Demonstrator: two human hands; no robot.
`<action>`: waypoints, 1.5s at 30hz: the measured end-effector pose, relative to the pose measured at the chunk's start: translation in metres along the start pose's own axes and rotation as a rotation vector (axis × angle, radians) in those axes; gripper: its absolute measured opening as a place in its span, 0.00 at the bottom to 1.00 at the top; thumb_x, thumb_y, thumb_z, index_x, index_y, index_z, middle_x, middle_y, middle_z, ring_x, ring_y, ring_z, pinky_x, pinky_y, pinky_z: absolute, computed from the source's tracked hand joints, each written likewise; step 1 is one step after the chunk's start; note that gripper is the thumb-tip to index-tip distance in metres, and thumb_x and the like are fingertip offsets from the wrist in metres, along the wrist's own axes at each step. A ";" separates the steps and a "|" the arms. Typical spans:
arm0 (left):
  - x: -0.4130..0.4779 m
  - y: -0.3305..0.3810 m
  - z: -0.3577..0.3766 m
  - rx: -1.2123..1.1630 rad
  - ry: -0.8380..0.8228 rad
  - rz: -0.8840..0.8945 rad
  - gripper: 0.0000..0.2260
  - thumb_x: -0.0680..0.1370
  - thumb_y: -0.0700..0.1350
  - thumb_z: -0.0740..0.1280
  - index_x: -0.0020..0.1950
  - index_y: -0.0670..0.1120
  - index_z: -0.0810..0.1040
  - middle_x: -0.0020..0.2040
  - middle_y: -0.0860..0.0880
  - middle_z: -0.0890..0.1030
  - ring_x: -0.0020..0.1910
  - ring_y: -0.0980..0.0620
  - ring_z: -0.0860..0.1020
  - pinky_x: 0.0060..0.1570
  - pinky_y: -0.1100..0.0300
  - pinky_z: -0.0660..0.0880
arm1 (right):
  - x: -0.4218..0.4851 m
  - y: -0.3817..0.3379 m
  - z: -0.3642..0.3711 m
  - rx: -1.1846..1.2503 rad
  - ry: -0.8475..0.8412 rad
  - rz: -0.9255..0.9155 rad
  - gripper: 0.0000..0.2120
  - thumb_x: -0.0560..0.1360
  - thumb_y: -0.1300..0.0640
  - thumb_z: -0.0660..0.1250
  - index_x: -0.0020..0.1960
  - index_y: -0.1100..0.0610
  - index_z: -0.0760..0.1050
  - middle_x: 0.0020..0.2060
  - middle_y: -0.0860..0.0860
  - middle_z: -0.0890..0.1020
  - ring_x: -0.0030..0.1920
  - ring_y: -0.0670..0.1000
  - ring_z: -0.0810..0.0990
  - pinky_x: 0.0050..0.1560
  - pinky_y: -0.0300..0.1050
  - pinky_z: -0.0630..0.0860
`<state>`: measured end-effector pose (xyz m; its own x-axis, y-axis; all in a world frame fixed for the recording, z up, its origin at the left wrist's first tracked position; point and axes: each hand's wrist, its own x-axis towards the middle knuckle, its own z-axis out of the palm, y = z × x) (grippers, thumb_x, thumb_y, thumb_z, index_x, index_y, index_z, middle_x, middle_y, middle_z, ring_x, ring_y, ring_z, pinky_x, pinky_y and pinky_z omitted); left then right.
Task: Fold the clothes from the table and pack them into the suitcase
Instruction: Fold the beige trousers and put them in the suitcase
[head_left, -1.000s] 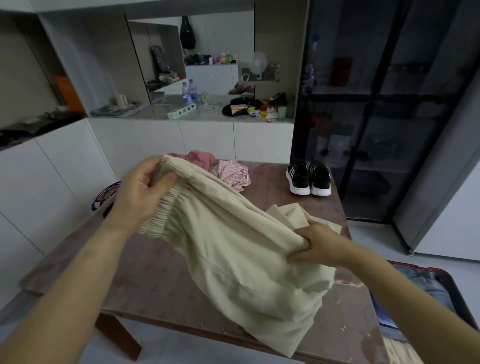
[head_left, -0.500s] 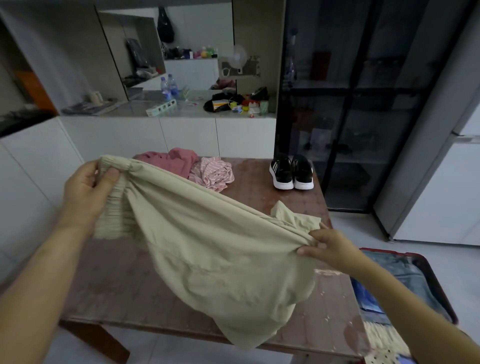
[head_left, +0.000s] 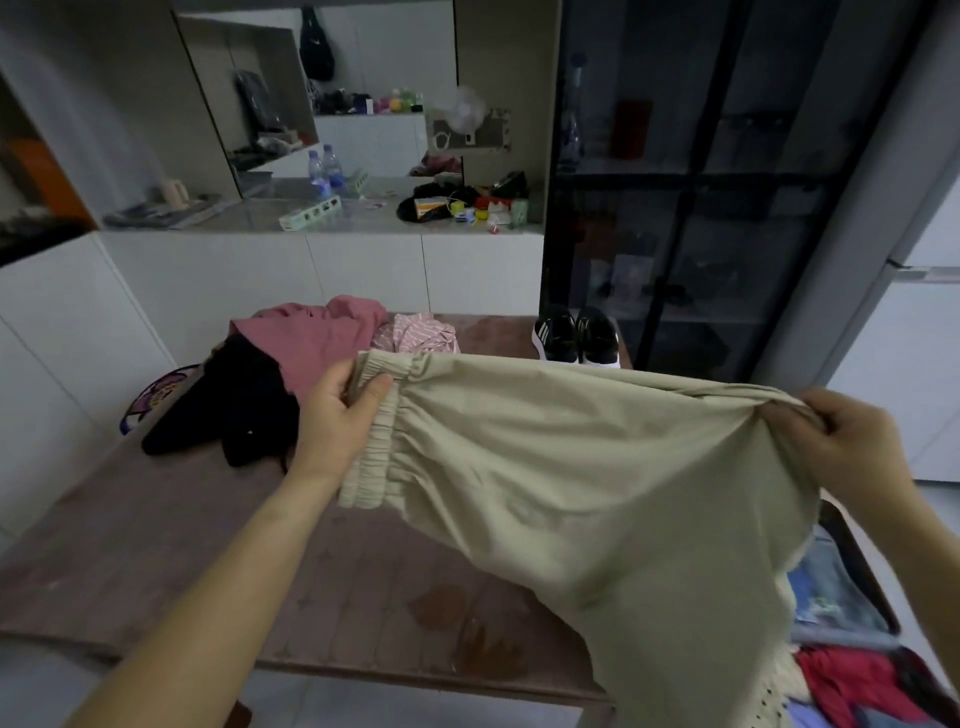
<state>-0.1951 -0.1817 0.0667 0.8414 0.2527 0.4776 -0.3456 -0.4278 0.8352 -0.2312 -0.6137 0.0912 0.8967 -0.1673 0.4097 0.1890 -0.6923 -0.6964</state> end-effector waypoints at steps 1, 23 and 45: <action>0.001 -0.002 0.005 0.002 0.002 -0.013 0.07 0.77 0.42 0.69 0.54 0.48 0.78 0.45 0.58 0.81 0.43 0.67 0.77 0.46 0.70 0.74 | 0.000 0.001 -0.002 -0.012 -0.001 0.011 0.18 0.73 0.57 0.71 0.33 0.36 0.75 0.26 0.37 0.76 0.29 0.36 0.73 0.30 0.27 0.66; 0.015 -0.168 -0.173 0.563 0.046 -0.408 0.12 0.79 0.51 0.65 0.43 0.43 0.77 0.38 0.46 0.79 0.39 0.49 0.77 0.35 0.56 0.68 | 0.023 -0.046 0.249 -0.702 -0.515 -0.232 0.13 0.80 0.47 0.56 0.59 0.48 0.74 0.57 0.48 0.79 0.59 0.52 0.75 0.59 0.48 0.62; -0.029 -0.161 0.088 0.578 -1.018 0.150 0.42 0.67 0.70 0.56 0.76 0.51 0.58 0.75 0.50 0.60 0.74 0.49 0.57 0.73 0.57 0.52 | -0.023 0.095 0.153 -0.651 -1.000 0.225 0.61 0.43 0.14 0.51 0.73 0.36 0.51 0.73 0.38 0.57 0.74 0.47 0.56 0.73 0.60 0.48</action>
<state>-0.1273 -0.1971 -0.1054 0.8426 -0.5300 -0.0955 -0.4497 -0.7899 0.4169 -0.1725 -0.5677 -0.0744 0.8511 0.0870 -0.5178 0.0104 -0.9888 -0.1490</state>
